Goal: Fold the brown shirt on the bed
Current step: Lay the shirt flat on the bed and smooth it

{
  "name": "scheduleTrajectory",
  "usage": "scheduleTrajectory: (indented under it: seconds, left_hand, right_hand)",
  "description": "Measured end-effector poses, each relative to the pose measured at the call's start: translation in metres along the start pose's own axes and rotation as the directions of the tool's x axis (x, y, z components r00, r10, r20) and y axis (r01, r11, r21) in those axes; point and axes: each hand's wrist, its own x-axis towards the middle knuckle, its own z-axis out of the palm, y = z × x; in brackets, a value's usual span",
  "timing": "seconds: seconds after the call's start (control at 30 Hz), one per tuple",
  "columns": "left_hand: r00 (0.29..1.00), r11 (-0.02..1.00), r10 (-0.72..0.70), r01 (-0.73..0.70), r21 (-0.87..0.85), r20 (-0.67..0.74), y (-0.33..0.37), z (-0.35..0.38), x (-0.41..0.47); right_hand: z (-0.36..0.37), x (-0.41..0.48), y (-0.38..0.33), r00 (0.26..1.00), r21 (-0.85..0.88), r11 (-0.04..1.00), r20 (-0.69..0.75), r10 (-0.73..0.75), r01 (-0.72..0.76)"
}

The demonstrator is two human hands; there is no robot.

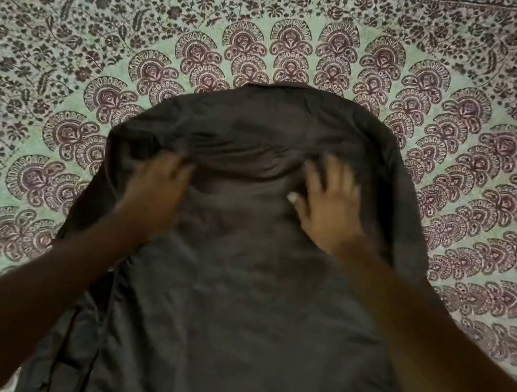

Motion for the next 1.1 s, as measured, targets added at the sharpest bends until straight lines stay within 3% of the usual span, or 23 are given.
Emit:
scheduleTrajectory:
  seconds: [0.07, 0.13, 0.23, 0.3, 0.37, 0.43, 0.53, 0.6, 0.67, 0.73, 0.83, 0.93, 1.03, 1.1]
  left_hand:
    - [0.996, 0.988, 0.036, -0.023, -0.153, 0.085, 0.036, 0.017, -0.018]
    - [0.99, 0.991, -0.007, 0.025, -0.129, 0.144, 0.039, 0.04, -0.037]
    - [0.995, 0.98, -0.094, 0.098, -0.171, 0.035, 0.012, 0.056, -0.06]
    - [0.988, 0.974, -0.155, 0.158, -0.162, 0.031, -0.003, 0.056, -0.071]
    - [0.973, 0.962, -0.232, 0.227, -0.148, -0.014, 0.013, 0.054, -0.078]
    - [0.972, 0.953, -0.229, 0.215, -0.212, -0.046, 0.051, 0.058, -0.093]
    - [0.99, 0.969, -0.138, 0.129, -0.211, -0.028, 0.093, 0.081, -0.132]
    - [0.973, 0.954, -0.232, 0.226, -0.195, -0.01, 0.096, 0.096, -0.161]
    - [0.931, 0.905, -0.364, 0.362, -0.225, 0.031, 0.093, 0.103, -0.183]
    - [0.889, 0.856, -0.455, 0.45, -0.256, 0.043, 0.098, 0.106, -0.197]
    - [0.894, 0.85, -0.449, 0.432, -0.302, 0.014, 0.129, 0.101, -0.2]
    - [0.963, 0.933, -0.27, 0.259, -0.249, -0.009, 0.155, 0.107, -0.199]
    - [0.949, 0.921, -0.315, 0.308, -0.24, 0.009, 0.16, 0.118, -0.207]
    - [0.921, 0.888, -0.389, 0.378, -0.261, 0.012, 0.156, 0.123, -0.224]
  right_hand:
    - [0.018, -0.035, -0.01, 0.971, 0.003, 0.974, 0.079, -0.226, 0.226]
    - [0.031, -0.06, 0.005, 0.966, -0.015, 0.97, 0.102, -0.238, 0.241]
    - [0.037, -0.081, 0.043, 0.995, 0.044, 0.994, -0.018, 0.097, -0.096]
    - [0.035, -0.085, 0.053, 0.961, 0.167, 0.952, -0.06, 0.271, -0.258]
    - [0.031, -0.088, 0.033, 0.926, 0.136, 0.925, -0.083, 0.368, -0.356]
    - [0.034, -0.101, -0.002, 0.959, 0.052, 0.966, -0.118, 0.258, -0.253]
    - [0.054, -0.139, -0.029, 0.99, -0.002, 0.99, -0.022, -0.139, 0.139]
    - [0.064, -0.168, -0.011, 0.981, -0.017, 0.981, -0.021, -0.193, 0.192]
    - [0.063, -0.192, 0.016, 0.997, 0.001, 0.999, -0.069, 0.039, -0.039]
    - [0.06, -0.211, 0.035, 0.951, 0.042, 0.957, -0.108, 0.291, -0.288]
    - [0.056, -0.222, 0.026, 0.88, 0.092, 0.892, -0.145, 0.452, -0.443]
    - [0.061, -0.23, -0.024, 0.94, 0.068, 0.95, -0.138, 0.312, -0.305]
    - [0.078, -0.252, -0.07, 0.998, 0.058, 0.997, -0.038, -0.051, 0.053]
    - [0.087, -0.27, -0.076, 0.997, 0.043, 0.997, -0.022, -0.07, 0.071]
